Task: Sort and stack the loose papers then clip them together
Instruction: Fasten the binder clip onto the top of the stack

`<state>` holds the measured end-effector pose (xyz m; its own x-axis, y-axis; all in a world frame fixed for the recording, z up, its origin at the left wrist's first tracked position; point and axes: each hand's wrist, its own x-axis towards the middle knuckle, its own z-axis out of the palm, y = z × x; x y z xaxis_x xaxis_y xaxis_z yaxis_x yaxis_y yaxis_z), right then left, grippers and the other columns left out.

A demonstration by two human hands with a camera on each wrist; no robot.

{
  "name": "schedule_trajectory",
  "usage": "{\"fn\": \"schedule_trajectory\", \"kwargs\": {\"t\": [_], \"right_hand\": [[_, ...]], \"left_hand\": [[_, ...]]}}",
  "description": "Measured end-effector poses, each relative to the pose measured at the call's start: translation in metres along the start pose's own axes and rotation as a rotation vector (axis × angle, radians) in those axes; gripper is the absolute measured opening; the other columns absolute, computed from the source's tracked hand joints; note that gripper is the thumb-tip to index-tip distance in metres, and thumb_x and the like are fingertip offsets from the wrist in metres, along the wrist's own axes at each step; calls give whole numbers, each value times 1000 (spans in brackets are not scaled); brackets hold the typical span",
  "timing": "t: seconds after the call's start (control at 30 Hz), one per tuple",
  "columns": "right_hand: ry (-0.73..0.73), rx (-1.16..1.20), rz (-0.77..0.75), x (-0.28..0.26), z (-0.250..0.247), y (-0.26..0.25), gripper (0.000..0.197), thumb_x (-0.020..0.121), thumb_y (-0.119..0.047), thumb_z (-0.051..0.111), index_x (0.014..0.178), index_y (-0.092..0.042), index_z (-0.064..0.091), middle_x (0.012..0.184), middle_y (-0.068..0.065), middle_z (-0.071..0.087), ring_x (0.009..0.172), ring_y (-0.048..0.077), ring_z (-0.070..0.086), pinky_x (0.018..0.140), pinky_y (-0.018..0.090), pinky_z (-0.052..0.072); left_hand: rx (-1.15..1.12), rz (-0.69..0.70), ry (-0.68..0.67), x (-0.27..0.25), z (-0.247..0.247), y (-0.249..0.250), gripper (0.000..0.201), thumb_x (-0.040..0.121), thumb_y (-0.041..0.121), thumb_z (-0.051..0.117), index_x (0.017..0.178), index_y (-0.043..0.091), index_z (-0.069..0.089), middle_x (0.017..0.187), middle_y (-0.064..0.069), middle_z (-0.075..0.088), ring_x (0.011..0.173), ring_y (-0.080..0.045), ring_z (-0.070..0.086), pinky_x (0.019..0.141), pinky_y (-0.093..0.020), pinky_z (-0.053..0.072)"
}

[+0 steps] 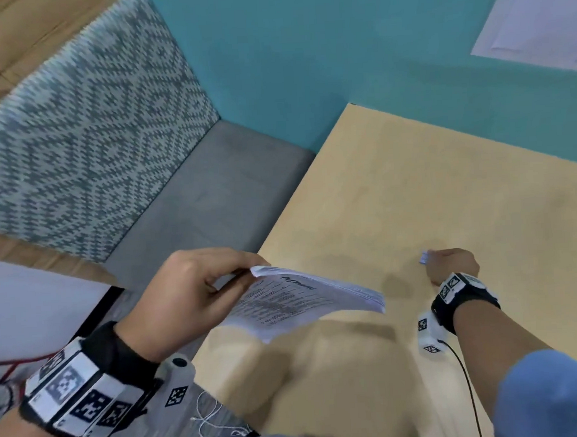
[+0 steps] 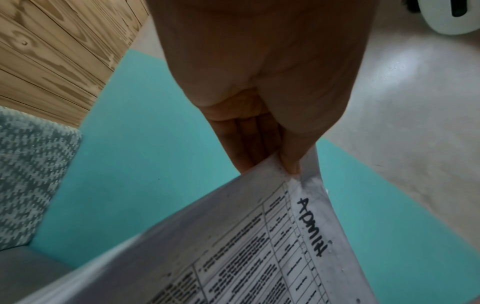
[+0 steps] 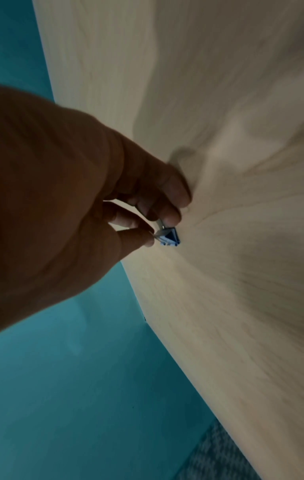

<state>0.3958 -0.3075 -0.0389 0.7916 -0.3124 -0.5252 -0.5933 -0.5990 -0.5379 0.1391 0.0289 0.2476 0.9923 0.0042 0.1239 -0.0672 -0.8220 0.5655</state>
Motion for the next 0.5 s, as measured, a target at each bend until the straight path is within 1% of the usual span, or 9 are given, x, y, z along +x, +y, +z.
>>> {"fn": "schedule_trajectory", "kwargs": {"t": [0.07,0.13,0.17,0.23,0.3,0.37,0.43,0.47,0.5], "right_hand": [[-15,-39,39,-6,-6,5,22,93,-32,74,87,-13,83,73,7,76,59,23,62,54,25,46],[-29,-40,45,-17,-15,12,19,90,-32,77,78,-18,75,64,3,67,54,22,56,50,23,39],[-32,-17,18,-23,-19,18,15,87,-30,78,76,-20,73,65,1,66,54,21,54,51,24,39],[-48,46,-63,-42,-29,35,13,84,-30,81,74,-26,75,69,-3,68,64,24,61,60,25,44],[-89,89,-103,-61,-38,58,14,82,-28,84,72,-32,76,73,-6,71,78,26,69,69,28,49],[-133,67,-91,-75,-44,82,6,81,-24,85,82,-29,81,84,-3,77,88,25,73,76,30,54],[-144,27,-90,-88,-51,107,19,79,-25,85,97,-22,83,96,-1,79,94,25,73,84,33,58],[-143,24,-89,-96,-56,116,21,78,-24,85,99,-20,83,98,0,78,95,25,72,87,35,59],[-136,6,-88,-102,-62,125,16,79,-22,85,95,-18,83,95,2,78,94,25,71,89,36,59]], "left_hand": [[-4,6,-12,4,3,1,18,97,33,64,106,31,80,95,43,66,84,8,72,72,-17,55],[-1,18,-15,7,7,5,16,98,29,66,106,30,80,94,36,71,83,5,74,72,-24,57],[0,25,-18,8,8,8,16,98,27,67,106,29,80,95,32,74,84,4,75,72,-27,58],[-15,38,-17,10,11,17,16,98,27,67,105,28,81,94,27,78,85,2,76,71,-31,60],[-47,42,-13,13,14,28,17,98,32,66,104,27,82,93,23,80,85,0,77,71,-34,60],[-69,50,-8,14,17,40,20,98,36,66,102,26,83,92,18,82,84,-2,78,72,-35,61],[-79,60,6,14,20,52,16,97,33,70,101,25,83,89,16,83,83,-2,78,73,-34,60],[-79,66,12,13,23,57,14,96,29,72,101,24,84,89,16,83,83,-1,78,73,-33,60],[-75,74,15,12,25,62,13,95,27,72,100,23,84,89,16,83,83,0,78,73,-32,59]]}}
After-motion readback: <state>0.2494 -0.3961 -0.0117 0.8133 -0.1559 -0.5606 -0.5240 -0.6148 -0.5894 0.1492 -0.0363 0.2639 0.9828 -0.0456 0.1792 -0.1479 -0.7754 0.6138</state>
